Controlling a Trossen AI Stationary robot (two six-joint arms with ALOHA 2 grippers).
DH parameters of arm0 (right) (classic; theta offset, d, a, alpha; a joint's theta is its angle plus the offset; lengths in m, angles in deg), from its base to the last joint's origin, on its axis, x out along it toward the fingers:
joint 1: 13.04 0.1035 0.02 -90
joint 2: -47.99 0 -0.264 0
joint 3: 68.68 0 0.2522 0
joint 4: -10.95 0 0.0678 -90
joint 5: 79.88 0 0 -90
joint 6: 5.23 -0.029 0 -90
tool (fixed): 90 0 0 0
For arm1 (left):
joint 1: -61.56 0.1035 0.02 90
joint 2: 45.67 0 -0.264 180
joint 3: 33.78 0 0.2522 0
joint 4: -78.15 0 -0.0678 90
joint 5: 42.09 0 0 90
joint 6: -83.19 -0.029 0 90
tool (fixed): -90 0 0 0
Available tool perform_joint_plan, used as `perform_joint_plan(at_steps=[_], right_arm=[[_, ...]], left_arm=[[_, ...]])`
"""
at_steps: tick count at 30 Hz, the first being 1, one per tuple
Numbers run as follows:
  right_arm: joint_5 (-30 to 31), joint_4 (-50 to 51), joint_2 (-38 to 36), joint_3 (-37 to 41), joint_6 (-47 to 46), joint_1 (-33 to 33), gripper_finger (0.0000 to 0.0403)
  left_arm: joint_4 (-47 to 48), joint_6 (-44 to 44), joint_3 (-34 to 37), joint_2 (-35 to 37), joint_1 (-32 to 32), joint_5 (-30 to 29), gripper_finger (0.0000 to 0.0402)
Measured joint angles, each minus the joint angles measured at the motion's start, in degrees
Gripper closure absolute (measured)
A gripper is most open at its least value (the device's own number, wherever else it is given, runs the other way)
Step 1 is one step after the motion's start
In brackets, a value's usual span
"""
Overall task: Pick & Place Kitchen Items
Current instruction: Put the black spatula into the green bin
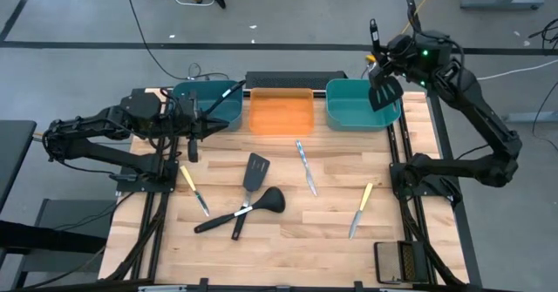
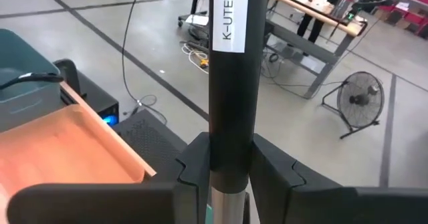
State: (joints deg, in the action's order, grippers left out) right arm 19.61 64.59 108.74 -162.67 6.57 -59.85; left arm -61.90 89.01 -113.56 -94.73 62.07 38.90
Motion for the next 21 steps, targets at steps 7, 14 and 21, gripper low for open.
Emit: perform_joint_plan(at_steps=[7, 14, 21], right_arm=[[-3.25, -6.82, -0.9, 5.77, -2.78, -1.28, 0.0317], [-10.31, -9.82, -2.17, 10.5, -1.69, -2.73, 0.0317], [-16.64, -12.8, -2.36, 12.69, -1.27, -4.41, 0.0317]], left_arm=[[0.01, 0.57, 0.0, 0.0, 0.0, 0.0, 0.0401], [0.02, -0.23, 0.0, 0.0, 0.0, 0.36, 0.0401], [0.02, -0.71, -0.01, 0.0, 0.0, 2.48, 0.0401]])
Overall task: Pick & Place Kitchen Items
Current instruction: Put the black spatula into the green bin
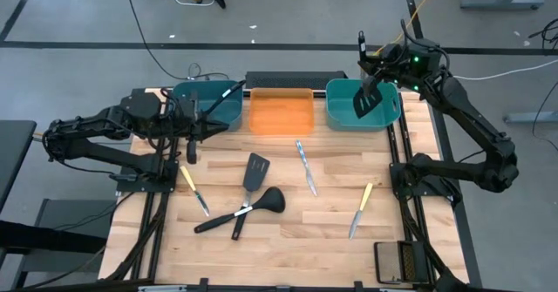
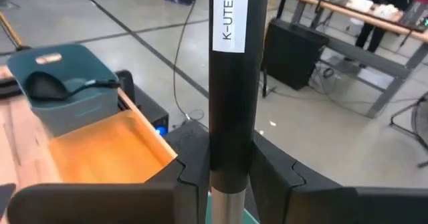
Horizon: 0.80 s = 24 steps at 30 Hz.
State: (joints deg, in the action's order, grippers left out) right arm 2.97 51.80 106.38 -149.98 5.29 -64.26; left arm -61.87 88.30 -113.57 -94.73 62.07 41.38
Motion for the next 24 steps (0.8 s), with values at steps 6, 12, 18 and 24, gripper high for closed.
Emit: perform_joint_plan(at_steps=[6, 12, 18, 24], right_arm=[[-0.02, -4.12, -0.01, 2.2, 0.03, -1.79, 0.0317], [-1.48, -3.27, 0.13, 4.1, 2.31, -3.02, 0.0317], [-2.94, -3.96, 0.23, 6.68, 4.28, -4.06, 0.0317], [-2.96, -6.7, 0.37, 10.65, 5.46, -5.26, 0.0317]], left_arm=[[0.02, 0.24, -0.01, 0.0, 0.0, 1.62, 0.0401], [0.02, -0.86, -0.01, 0.0, 0.0, 1.69, 0.0401], [0.0, 0.25, 0.01, 0.0, 0.0, 1.48, 0.0401], [-0.01, 0.21, 0.0, 0.0, 0.0, 1.45, 0.0401]])
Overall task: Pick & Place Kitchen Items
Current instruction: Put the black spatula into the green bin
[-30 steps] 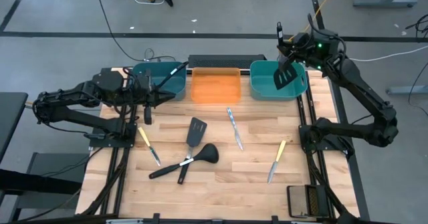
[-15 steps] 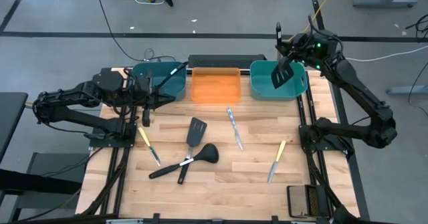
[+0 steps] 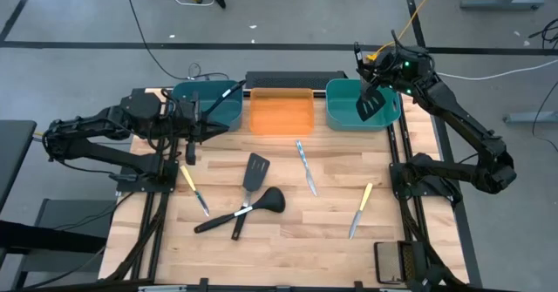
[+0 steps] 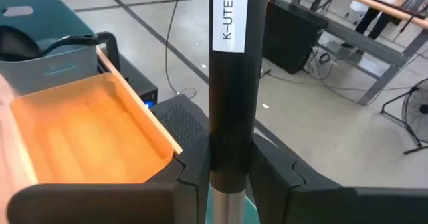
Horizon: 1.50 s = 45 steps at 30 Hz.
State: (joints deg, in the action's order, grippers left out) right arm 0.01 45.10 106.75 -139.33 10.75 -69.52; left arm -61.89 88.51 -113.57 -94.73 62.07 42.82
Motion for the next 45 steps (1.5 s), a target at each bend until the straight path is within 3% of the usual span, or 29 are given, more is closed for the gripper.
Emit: perform_joint_plan(at_steps=[13, 24, 31, 39, 45], right_arm=[[0.04, -4.03, 0.28, 3.44, 0.91, -2.58, 0.0317], [3.17, -12.52, 0.26, 3.44, -6.97, -2.78, 0.0317], [3.61, -11.95, 0.26, 3.08, -7.99, -2.78, 0.0317], [7.14, -4.15, 0.11, -6.15, -8.5, -2.8, 0.0317], [7.81, -2.0, 0.83, -6.69, -9.74, -2.78, 0.0317]], left_arm=[[-0.01, 0.04, -0.01, 0.0, 0.0, -0.05, 0.0401], [-0.01, 0.07, -0.01, 0.0, 0.0, -0.58, 0.0401], [-0.01, 0.07, -0.01, 0.0, 0.0, -0.84, 0.0401], [-0.01, 0.31, -0.01, 0.0, 0.0, -0.8, 0.0401], [0.01, -0.08, -0.01, 0.0, 0.0, -0.8, 0.0401]])
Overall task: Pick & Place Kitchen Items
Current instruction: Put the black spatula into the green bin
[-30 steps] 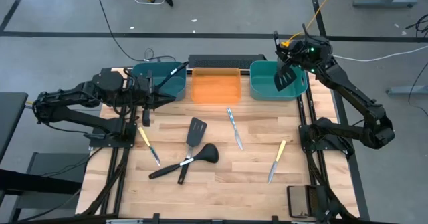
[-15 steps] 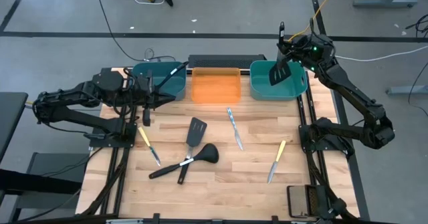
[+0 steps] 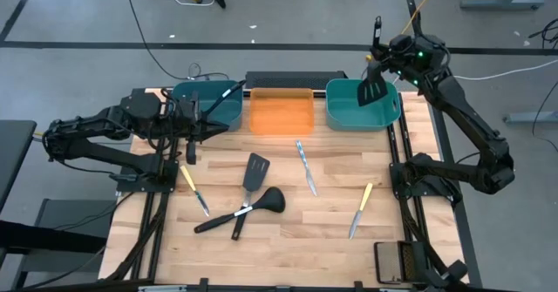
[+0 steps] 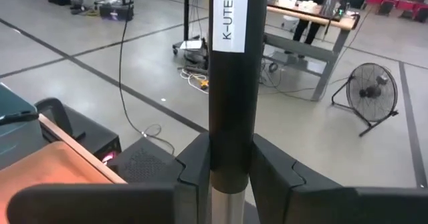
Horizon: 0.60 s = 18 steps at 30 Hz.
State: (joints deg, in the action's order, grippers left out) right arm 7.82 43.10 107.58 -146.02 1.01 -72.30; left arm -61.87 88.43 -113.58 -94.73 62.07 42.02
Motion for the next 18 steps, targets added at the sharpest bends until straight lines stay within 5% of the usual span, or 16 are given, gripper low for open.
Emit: perform_joint_plan(at_steps=[18], right_arm=[[3.78, -0.59, 12.37, 0.01, -4.31, 4.28, 0.0317]], left_arm=[[0.0, 0.36, 0.0, 0.02, 0.0, -0.02, 0.0401]])
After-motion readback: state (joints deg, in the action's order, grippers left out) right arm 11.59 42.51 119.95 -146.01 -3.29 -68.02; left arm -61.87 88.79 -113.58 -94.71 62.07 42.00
